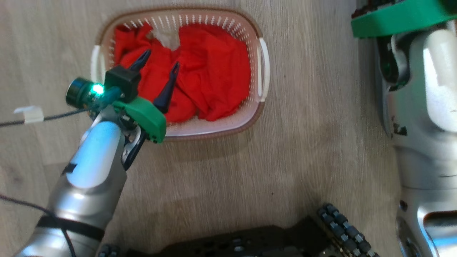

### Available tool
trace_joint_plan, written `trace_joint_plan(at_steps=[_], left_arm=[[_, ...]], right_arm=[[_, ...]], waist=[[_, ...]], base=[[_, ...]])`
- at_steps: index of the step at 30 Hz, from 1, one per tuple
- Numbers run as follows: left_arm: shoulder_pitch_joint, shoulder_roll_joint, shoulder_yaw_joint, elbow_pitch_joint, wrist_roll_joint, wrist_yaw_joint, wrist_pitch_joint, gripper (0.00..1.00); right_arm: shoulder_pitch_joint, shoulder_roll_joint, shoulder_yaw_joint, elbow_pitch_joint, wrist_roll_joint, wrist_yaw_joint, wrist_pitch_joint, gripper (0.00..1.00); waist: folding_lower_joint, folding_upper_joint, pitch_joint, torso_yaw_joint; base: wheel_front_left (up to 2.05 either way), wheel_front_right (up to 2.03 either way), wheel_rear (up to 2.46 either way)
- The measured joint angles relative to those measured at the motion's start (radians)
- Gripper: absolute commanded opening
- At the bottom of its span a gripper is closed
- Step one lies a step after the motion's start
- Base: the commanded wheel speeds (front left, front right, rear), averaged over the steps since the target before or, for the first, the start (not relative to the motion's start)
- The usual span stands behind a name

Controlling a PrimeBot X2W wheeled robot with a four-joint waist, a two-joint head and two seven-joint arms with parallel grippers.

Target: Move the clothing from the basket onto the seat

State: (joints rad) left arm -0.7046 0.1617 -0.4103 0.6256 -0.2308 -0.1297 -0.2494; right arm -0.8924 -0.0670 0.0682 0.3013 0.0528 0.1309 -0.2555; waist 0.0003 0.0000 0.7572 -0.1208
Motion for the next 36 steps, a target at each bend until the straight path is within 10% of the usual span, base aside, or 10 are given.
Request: trace_joint_plan(at_steps=[36], left_arm=[[-0.386, 0.081, -0.533, 0.396, -0.051, 0.0, -0.003, 1.0]], right_arm=[[-0.03, 0.002, 0.047, -0.123, 0.071, 0.0, 0.0, 1.0]], waist=[[-0.0003, 0.0001, 0.274, -0.166]], base=[[0.0, 0.0, 0.0]])
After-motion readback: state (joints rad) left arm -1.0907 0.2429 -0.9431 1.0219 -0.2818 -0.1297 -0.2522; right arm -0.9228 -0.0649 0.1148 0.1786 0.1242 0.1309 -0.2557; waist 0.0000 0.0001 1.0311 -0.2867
